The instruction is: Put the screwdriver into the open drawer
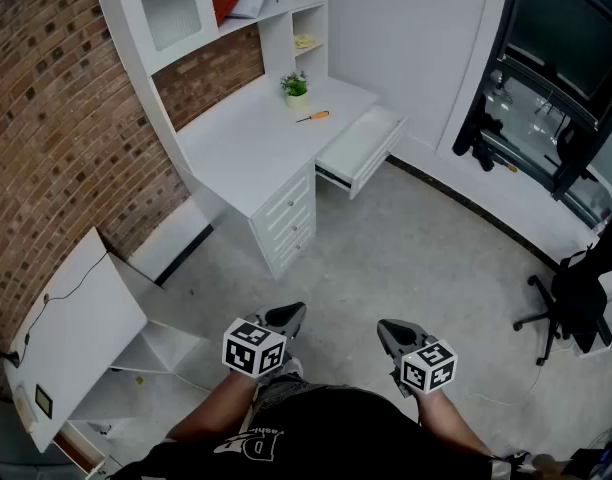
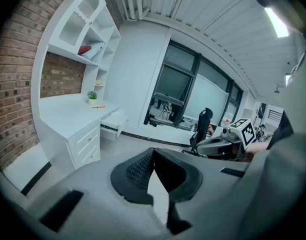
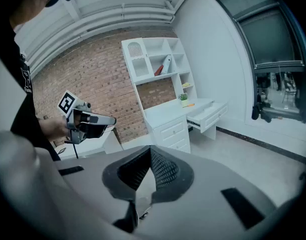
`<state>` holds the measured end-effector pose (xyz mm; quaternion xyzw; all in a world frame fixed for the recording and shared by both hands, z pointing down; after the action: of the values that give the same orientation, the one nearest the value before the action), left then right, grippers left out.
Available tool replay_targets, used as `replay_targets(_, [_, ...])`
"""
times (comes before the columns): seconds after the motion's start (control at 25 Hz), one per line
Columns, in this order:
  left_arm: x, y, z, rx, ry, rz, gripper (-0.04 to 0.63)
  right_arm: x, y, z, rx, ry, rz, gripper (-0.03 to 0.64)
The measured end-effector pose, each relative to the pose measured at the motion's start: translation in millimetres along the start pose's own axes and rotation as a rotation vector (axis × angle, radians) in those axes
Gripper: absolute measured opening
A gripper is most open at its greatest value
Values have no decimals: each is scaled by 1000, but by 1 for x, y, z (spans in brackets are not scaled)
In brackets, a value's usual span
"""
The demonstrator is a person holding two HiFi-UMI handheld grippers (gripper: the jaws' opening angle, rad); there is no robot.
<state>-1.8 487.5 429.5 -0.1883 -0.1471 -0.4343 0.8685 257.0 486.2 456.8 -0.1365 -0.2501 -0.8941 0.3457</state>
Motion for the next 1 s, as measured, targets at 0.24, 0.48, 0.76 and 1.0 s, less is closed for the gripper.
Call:
replay_targets(0.24, [0, -19, -6, 2, 0, 18, 17, 16, -4, -11, 8, 17, 11, 5])
replay_targets(0.48, [2, -39, -11, 8, -3, 46, 17, 33, -10, -14, 18, 8, 24, 5])
replay_targets(0.76, [3, -72, -13, -8, 0, 80, 17, 63, -18, -18, 27, -8, 36, 5])
replay_targets(1.0, [5, -107, -13, -38, -10, 128, 17, 94, -29, -24, 40, -17, 71, 5])
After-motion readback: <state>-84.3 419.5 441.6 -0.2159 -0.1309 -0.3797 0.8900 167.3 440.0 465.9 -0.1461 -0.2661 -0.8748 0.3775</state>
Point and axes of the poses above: the fingertips, and each gripper's own axes: x forward along the fingers, y to its right, z out of its underside, the point moved 7 cm from there along -x, backward along the fingers, and after that the axes turned 6 degrees about x, right-handed, at the moved point
